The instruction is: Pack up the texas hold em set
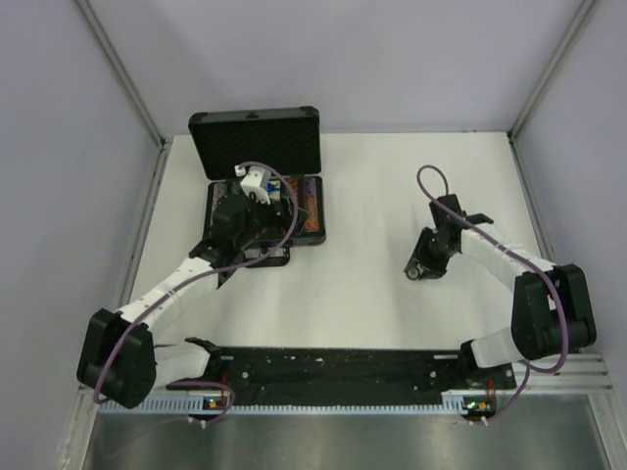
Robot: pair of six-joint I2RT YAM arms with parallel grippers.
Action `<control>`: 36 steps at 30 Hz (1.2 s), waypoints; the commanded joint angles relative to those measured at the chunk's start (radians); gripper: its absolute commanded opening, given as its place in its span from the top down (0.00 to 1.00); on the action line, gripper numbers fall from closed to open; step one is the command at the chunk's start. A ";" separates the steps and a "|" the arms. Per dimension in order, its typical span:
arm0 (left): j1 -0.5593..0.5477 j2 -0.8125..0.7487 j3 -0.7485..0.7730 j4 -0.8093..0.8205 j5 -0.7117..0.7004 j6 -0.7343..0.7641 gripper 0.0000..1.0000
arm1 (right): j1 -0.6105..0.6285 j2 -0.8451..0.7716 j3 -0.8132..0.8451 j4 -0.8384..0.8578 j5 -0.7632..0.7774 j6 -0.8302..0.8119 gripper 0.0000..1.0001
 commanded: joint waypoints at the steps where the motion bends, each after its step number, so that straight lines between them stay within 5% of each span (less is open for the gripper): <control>1: -0.035 0.036 -0.062 0.156 0.146 -0.114 0.01 | 0.044 0.025 0.108 0.110 -0.071 0.047 0.62; 10: -0.212 0.234 -0.050 0.205 0.163 -0.086 0.06 | 0.144 0.140 0.255 0.232 -0.182 0.145 0.63; 20: -0.233 0.363 -0.017 0.344 0.140 -0.173 0.11 | 0.193 0.214 0.306 0.294 -0.272 0.352 0.63; 36: -0.233 0.465 0.099 0.291 0.115 -0.247 0.21 | 0.201 0.243 0.252 0.381 -0.348 0.543 0.63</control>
